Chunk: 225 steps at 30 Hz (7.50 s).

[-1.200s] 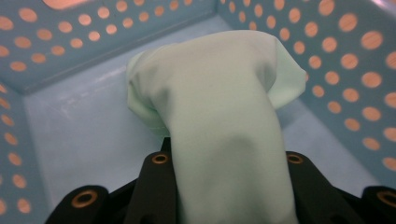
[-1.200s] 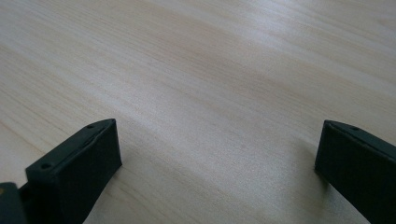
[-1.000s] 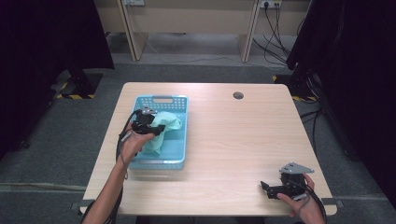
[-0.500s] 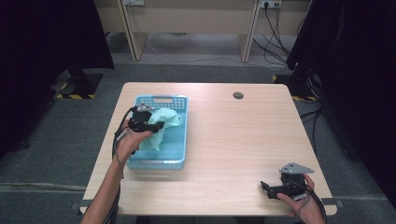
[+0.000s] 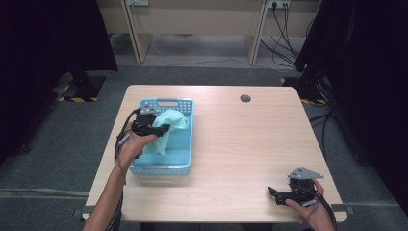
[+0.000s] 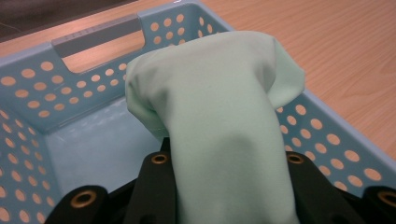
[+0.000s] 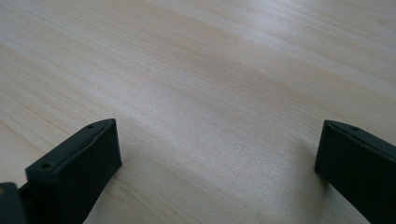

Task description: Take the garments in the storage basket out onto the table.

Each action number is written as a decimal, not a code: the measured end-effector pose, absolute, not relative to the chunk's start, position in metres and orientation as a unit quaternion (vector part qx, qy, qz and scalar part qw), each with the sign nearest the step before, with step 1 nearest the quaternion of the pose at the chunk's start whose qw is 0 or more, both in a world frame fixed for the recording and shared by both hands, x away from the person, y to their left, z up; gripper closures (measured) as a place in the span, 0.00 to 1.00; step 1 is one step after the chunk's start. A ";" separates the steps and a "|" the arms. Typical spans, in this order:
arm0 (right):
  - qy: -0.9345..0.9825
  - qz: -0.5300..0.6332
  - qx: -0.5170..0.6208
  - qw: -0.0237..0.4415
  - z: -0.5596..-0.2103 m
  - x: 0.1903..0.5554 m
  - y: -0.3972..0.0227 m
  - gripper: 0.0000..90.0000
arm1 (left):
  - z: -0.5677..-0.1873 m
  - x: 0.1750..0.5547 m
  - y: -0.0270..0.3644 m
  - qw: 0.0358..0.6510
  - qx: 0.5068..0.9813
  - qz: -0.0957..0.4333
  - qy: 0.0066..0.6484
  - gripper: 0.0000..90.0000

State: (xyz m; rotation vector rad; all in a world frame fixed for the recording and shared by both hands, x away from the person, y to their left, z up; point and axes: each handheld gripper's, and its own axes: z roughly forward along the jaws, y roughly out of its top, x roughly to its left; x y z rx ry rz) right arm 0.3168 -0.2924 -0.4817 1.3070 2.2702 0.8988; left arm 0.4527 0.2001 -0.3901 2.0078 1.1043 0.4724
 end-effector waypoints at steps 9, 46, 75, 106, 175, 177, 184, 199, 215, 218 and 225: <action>0.805 0.319 0.465 0.185 -0.482 0.317 -0.292 0.00 | -0.381 0.449 0.201 0.400 0.788 0.186 0.429 0.77; 0.805 0.318 0.465 0.185 -0.482 0.318 -0.292 0.00 | -0.334 0.454 0.162 0.408 0.809 0.187 0.378 0.77; 0.805 0.318 0.465 0.186 -0.482 0.318 -0.292 0.00 | -0.314 0.458 0.106 0.418 0.831 0.169 0.326 0.76; 0.806 0.318 0.464 0.186 -0.482 0.318 -0.292 0.00 | -0.317 0.468 0.023 0.408 0.856 0.138 0.284 0.76; 0.806 0.318 0.463 0.185 -0.482 0.318 -0.292 0.01 | -0.437 0.498 -0.052 0.307 0.895 0.098 0.308 0.72; 0.807 0.319 0.463 0.185 -0.482 0.318 -0.292 0.01 | -0.439 0.498 -0.053 0.305 0.896 0.096 0.308 0.71; 0.807 0.319 0.462 0.185 -0.482 0.318 -0.292 0.01 | -0.439 0.498 -0.053 0.307 0.895 0.093 0.308 0.73; 0.807 0.319 0.462 0.184 -0.482 0.317 -0.292 0.01 | -0.434 0.494 -0.057 0.304 0.893 0.092 0.318 0.22; 0.807 0.319 0.462 0.184 -0.482 0.317 -0.292 0.01 | -0.414 0.492 -0.051 0.327 0.879 0.109 0.329 0.06; 0.807 0.319 0.462 0.184 -0.482 0.317 -0.292 0.01 | -0.412 0.492 -0.050 0.330 0.878 0.110 0.330 0.06; 0.807 0.319 0.461 0.184 -0.482 0.317 -0.292 0.01 | -0.405 0.492 -0.046 0.333 0.877 0.111 0.329 0.06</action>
